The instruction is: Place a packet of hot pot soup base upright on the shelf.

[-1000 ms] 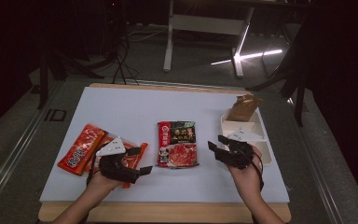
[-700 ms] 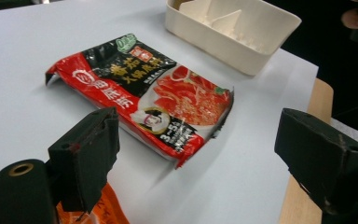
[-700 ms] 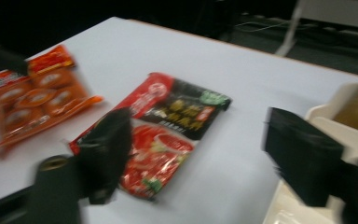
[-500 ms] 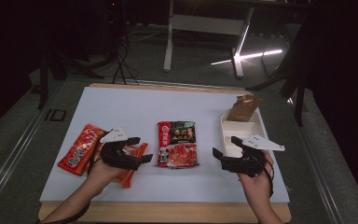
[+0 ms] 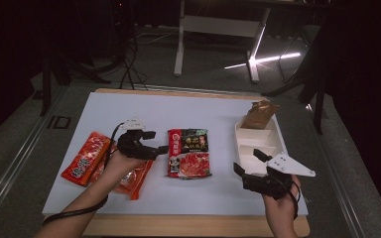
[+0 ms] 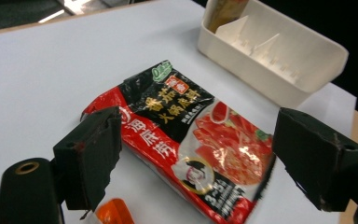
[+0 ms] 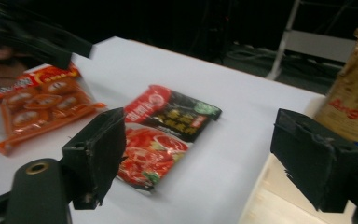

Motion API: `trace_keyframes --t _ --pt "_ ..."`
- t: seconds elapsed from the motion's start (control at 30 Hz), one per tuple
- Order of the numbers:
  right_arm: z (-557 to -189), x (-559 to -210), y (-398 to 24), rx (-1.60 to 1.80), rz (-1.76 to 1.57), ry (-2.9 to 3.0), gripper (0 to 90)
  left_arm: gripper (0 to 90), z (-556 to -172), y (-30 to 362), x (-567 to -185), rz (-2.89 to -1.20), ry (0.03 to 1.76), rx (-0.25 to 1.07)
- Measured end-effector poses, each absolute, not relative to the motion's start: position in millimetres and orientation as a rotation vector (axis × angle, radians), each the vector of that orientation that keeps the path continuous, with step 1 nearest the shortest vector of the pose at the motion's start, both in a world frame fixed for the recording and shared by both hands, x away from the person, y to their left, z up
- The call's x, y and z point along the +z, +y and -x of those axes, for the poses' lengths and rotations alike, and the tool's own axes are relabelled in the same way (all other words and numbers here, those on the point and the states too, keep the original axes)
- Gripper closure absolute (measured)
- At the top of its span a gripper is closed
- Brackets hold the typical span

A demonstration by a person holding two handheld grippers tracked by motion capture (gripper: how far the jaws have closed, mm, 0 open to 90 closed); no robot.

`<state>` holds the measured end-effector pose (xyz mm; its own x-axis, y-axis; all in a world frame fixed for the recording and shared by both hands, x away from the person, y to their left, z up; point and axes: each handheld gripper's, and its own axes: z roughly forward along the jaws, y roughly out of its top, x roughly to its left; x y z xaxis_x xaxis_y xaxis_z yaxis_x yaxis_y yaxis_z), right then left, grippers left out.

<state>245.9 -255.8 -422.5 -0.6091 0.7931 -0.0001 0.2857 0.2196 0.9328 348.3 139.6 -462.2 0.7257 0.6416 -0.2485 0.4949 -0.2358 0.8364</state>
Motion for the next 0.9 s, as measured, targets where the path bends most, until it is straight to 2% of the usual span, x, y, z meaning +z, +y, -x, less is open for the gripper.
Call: trace_keyframes --t 0.47,0.6,0.9 --pt "-245.4 -427.0 -251.4 1.421 -0.943 2.046 13.2 20.0 -391.3 125.0 -483.5 -1.955 0.975 0.239" --pt "-245.2 -428.1 -249.3 1.426 -0.956 2.082 11.9 24.2 -402.9 121.8 -492.2 -1.976 0.994 0.228" --pt "-241.5 -429.5 -236.4 1.385 -0.883 2.105 10.3 26.5 -429.0 116.5 -508.9 -2.009 1.117 0.180"
